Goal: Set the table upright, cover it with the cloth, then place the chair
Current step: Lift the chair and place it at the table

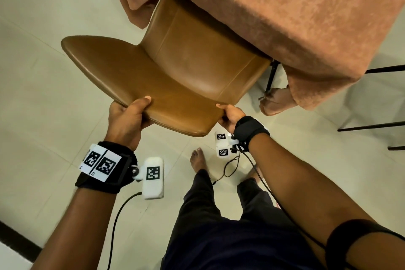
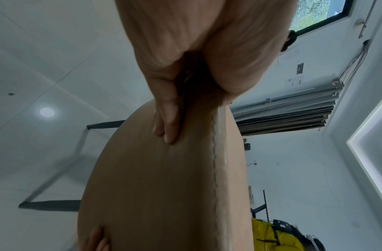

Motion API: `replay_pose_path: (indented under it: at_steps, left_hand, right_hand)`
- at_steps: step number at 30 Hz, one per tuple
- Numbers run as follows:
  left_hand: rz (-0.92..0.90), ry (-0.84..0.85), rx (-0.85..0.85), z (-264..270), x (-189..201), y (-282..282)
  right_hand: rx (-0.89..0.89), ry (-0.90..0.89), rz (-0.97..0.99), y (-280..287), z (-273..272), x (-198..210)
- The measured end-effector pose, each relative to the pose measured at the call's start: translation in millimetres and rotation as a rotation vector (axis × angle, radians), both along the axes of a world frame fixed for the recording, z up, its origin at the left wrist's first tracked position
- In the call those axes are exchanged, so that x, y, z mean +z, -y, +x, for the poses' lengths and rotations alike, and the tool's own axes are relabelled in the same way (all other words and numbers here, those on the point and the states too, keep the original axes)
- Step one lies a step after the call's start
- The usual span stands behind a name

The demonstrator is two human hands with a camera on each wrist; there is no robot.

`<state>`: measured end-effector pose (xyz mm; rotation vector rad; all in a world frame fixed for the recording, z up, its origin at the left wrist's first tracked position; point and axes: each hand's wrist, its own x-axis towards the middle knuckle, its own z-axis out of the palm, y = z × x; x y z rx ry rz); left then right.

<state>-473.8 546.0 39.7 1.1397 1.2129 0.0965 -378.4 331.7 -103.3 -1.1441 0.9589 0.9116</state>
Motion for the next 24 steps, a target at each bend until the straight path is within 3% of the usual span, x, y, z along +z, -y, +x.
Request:
replay_pose_path:
  at_steps: [11,18,24]
  left_hand:
    - [-0.005,0.008,0.063,-0.1,6.7,13.9]
    - [0.013,0.027,-0.053,-11.9,15.9,36.3]
    - [-0.133,-0.020,-0.195,-24.5,15.4,122.9]
  right_hand:
    - [0.016,-0.028,-0.040,0.5,-7.8,-1.0]
    - [0.282,0.048,-0.077,15.9,-15.1,18.8]
    - [0.584,0.267,-0.043,99.8,-16.2,47.5]
